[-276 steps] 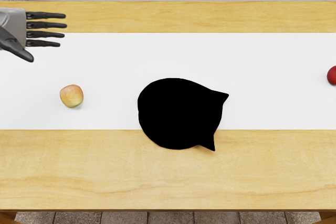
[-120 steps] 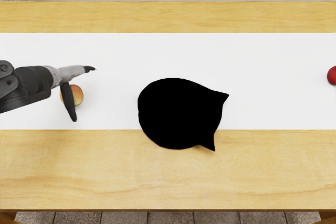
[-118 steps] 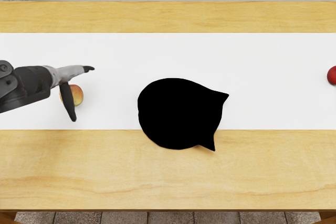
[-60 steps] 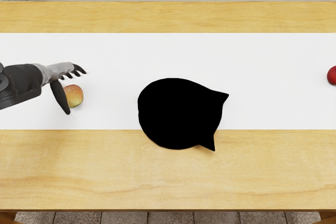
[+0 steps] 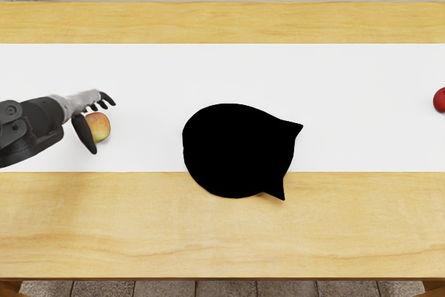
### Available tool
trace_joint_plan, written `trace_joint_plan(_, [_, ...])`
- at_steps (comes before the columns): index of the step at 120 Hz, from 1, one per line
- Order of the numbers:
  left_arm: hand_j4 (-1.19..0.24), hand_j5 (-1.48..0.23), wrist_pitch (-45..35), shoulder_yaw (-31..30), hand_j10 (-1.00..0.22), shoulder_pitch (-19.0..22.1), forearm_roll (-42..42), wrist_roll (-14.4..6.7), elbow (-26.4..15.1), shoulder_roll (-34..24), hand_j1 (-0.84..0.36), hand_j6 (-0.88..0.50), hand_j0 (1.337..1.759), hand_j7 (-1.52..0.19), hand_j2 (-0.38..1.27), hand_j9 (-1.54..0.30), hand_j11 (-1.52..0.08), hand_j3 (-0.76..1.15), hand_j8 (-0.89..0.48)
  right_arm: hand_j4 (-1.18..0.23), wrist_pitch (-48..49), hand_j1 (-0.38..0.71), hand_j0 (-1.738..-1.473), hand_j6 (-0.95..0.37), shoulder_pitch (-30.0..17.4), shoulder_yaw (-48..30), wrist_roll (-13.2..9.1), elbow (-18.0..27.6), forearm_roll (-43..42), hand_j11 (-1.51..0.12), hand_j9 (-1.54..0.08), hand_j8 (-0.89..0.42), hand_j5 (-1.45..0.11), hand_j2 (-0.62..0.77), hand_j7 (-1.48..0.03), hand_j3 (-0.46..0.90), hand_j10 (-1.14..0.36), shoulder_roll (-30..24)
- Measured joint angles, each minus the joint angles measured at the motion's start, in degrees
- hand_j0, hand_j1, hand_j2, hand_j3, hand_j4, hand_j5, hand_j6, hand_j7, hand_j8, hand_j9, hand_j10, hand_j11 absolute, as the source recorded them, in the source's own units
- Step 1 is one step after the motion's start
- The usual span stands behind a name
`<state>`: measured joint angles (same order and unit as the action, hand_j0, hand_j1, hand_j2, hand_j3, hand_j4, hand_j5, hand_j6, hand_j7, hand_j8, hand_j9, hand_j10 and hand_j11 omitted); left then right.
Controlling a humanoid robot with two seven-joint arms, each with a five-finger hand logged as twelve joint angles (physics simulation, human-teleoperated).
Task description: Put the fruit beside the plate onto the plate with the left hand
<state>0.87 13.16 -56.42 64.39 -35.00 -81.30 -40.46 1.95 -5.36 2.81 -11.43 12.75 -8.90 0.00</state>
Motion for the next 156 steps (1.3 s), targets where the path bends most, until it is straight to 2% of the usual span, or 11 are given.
trace_joint_plan(44, [-0.29, -0.38, -1.1, -1.2, -0.29, -0.3, 0.1, 0.0, 0.2, -0.1, 0.0, -0.3, 1.658, -0.38, 0.06, -0.38, -0.38, 0.0, -0.3, -0.02, 0.0, -0.32, -1.658, -0.02, 0.0, 0.0, 0.0, 0.0, 0.0, -0.03, -0.03, -0.02, -0.03, 0.0, -0.03, 0.0, -0.02, 0.0])
trace_joint_plan(59, [-0.46, -0.59, -1.3, -1.3, -0.46, 0.3, 0.1, 0.0, 0.2, 0.0, -0.19, -0.45, 1.658, -0.59, 0.1, -0.59, -0.59, 0.0, -0.4, -0.02, 0.0, -0.32, -1.658, -0.02, 0.0, 0.0, 0.0, 0.0, 0.0, -0.03, -0.03, -0.02, -0.03, 0.0, -0.03, 0.0, -0.02, 0.0])
trace_joint_plan(77, [-0.6, -0.78, -1.3, -1.4, -0.49, 0.1, -0.7, 0.0, 0.3, -0.1, -0.21, -0.42, 1.655, -0.78, 0.28, -0.79, -0.8, 0.0, -0.37, -0.02, 0.0, -0.32, -1.658, -0.02, 0.0, 0.0, 0.0, 0.0, 0.0, -0.03, -0.03, -0.02, -0.03, 0.0, -0.03, 0.0, -0.02, 0.0])
trace_joint_plan(94, [-0.65, -0.88, -1.2, 1.5, -0.5, -0.8, -6.5, 0.0, 0.4, -1.8, -0.21, -0.43, 1.655, -0.87, 0.45, -0.87, -0.88, 0.0, -0.37, -0.02, 0.0, -0.32, -1.658, -0.02, 0.0, 0.0, 0.0, 0.0, 0.0, -0.03, -0.03, -0.02, -0.03, 0.0, -0.03, 0.0, -0.02, 0.0])
trace_joint_plan(105, [-0.67, -0.89, -1.2, 5.9, -0.52, -0.8, -12.5, 0.0, 0.5, -4.0, -0.2, -0.44, 1.655, -0.88, 0.45, -0.89, -0.89, 0.0, -0.4, -0.02, 0.0, -0.32, -1.658, -0.02, 0.0, 0.0, 0.0, 0.0, 0.0, -0.03, -0.03, -0.02, -0.03, 0.0, -0.03, 0.0, -0.02, 0.0])
trace_joint_plan(125, [-0.65, -0.87, -0.5, 12.6, -0.52, -1.1, -22.7, 0.0, 0.7, -3.5, -0.2, -0.45, 1.655, -0.85, 0.46, -0.86, -0.87, 0.0, -0.4, -0.02, 0.0, -0.32, -1.658, -0.02, 0.0, 0.0, 0.0, 0.0, 0.0, -0.03, -0.03, -0.02, -0.03, 0.0, -0.03, 0.0, -0.02, 0.0])
trace_joint_plan(135, [-0.63, -0.85, 2.2, 16.1, -0.51, -1.1, -28.5, 0.0, 0.6, -3.0, -0.21, -0.44, 1.656, -0.83, 0.45, -0.83, -0.84, 0.0, -0.4, -0.02, 0.0, -0.32, -1.658, -0.02, 0.0, 0.0, 0.0, 0.0, 0.0, -0.03, -0.03, -0.02, -0.03, 0.0, -0.03, 0.0, -0.02, 0.0])
trace_joint_plan(138, [-0.64, -0.84, 3.1, 17.0, -0.51, -1.1, -30.0, 0.0, 0.6, -1.9, -0.19, -0.45, 1.655, -0.83, 0.38, -0.83, -0.84, 0.0, -0.41, -0.02, 0.0, -0.32, -1.658, -0.02, 0.0, 0.0, 0.0, 0.0, 0.0, -0.03, -0.03, -0.02, -0.03, 0.0, -0.03, 0.0, -0.02, 0.0])
trace_joint_plan(141, [-0.63, -0.84, 4.0, 17.7, -0.51, -1.1, -31.6, 0.0, 0.6, -0.5, -0.2, -0.44, 1.656, -0.82, 0.41, -0.83, -0.84, 0.0, -0.39, -0.02, 0.0, -0.32, -1.658, -0.02, 0.0, 0.0, 0.0, 0.0, 0.0, -0.03, -0.03, -0.02, -0.03, 0.0, -0.03, 0.0, -0.02, 0.0])
trace_joint_plan(142, [-0.63, -0.83, 4.2, 17.9, -0.51, -1.1, -31.9, 0.0, 0.6, 0.2, -0.19, -0.45, 1.655, -0.82, 0.36, -0.83, -0.84, 0.0, -0.4, -0.02, 0.0, -0.32, -1.658, -0.02, 0.0, 0.0, 0.0, 0.0, 0.0, -0.03, -0.03, -0.02, -0.03, 0.0, -0.03, 0.0, -0.02, 0.0])
trace_joint_plan(156, [-0.62, -0.84, 6.2, 19.6, -0.49, -1.1, -35.3, 0.0, 0.6, 7.4, -0.24, -0.42, 1.657, -0.82, 0.43, -0.82, -0.83, 0.0, -0.37, -0.02, 0.0, -0.32, -1.658, -0.02, 0.0, 0.0, 0.0, 0.0, 0.0, -0.03, -0.03, -0.02, -0.03, 0.0, -0.03, 0.0, -0.02, 0.0])
